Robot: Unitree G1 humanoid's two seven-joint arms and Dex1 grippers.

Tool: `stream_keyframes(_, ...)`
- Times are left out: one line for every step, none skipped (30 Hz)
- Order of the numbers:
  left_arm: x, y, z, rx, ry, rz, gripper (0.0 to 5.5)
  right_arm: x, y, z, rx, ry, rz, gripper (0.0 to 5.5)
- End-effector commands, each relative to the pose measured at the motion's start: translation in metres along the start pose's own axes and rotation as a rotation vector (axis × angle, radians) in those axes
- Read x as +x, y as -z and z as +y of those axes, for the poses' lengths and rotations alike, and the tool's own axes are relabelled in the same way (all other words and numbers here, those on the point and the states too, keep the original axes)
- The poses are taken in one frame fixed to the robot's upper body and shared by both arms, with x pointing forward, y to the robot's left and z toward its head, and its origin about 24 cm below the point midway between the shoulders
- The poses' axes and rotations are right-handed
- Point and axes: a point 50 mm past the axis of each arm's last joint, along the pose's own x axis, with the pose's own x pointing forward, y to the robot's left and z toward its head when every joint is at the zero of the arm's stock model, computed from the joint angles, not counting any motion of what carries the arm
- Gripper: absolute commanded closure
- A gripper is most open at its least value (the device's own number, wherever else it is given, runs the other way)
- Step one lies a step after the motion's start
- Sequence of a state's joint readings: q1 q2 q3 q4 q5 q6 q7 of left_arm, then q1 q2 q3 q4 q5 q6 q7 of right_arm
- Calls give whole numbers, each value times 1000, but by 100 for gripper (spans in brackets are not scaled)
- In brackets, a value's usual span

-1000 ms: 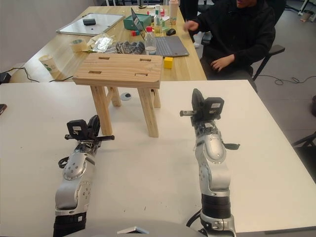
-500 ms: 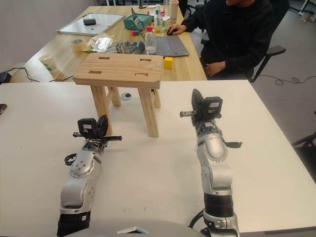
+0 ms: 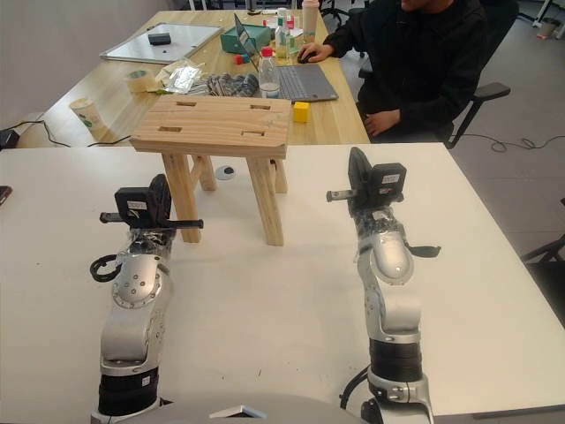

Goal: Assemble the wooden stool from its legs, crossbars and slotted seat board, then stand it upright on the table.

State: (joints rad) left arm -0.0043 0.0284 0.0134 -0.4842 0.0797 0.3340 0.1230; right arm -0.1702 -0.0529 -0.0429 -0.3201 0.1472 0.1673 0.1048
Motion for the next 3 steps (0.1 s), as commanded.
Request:
stream_keyframes(-6,3,2,1,-51,25,550,1,0,-3,-6,-14,25,547)
stream_keyframes(-7,10,2,-20,-74,74,550,0,1,-3,-6,-14,34,547)
stream_keyframes(-9,16,4,-13,-103,105,550,1,1,-3,-4,-16,41,547)
